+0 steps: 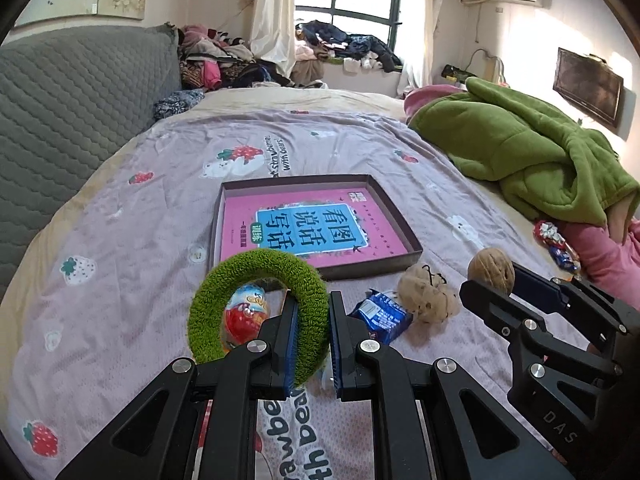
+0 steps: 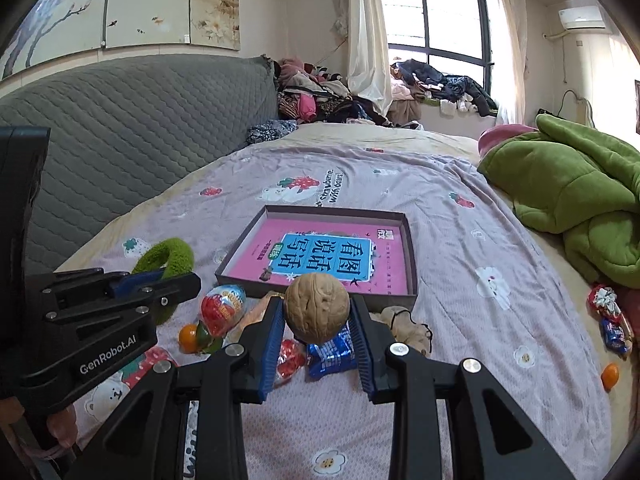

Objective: Organize objects
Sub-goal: 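Lift and carry the green ring with left gripper while right gripper carries walnut over the tray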

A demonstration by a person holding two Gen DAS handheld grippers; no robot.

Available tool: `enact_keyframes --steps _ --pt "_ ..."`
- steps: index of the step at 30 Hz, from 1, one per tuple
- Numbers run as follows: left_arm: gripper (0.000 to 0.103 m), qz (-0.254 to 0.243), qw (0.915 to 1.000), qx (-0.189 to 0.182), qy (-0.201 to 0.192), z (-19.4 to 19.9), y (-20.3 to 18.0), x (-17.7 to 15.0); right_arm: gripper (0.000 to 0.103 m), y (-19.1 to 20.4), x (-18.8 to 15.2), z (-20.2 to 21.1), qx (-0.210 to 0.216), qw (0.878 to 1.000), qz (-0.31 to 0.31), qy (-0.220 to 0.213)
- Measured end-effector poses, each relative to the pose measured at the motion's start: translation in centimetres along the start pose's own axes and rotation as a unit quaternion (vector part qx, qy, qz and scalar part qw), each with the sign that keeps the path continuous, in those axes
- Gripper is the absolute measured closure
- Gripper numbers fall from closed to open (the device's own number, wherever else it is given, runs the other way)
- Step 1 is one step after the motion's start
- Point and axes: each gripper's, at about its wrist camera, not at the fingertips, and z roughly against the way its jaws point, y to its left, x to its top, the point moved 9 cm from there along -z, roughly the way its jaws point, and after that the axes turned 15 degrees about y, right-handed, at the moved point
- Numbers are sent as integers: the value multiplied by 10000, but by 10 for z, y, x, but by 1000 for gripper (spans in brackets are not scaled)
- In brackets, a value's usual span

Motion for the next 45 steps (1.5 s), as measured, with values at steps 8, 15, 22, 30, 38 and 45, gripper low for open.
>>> enact_keyframes --steps 8,15,22,30,38,45 --pt "89 102 9999 116 49 -12 8 18 70 -6 20 -6 55 10000 -27 -78" --pt "89 231 9996 172 20 -24 12 40 70 -10 45 -15 79 9998 23 -199" --pt "89 257 9993 260 -5 -38 17 58 70 -20 66 -29 170 9995 -46 -259" --pt "89 300 9989 363 -18 -53 22 74 70 -32 85 -46 224 9996 -56 -180" --pt "89 379 9982 468 -80 -61 32 94 70 -40 101 -56 244 9995 -30 -188" --pt "89 343 9978 558 -77 -69 35 110 70 -46 110 -69 297 9995 -17 -110"
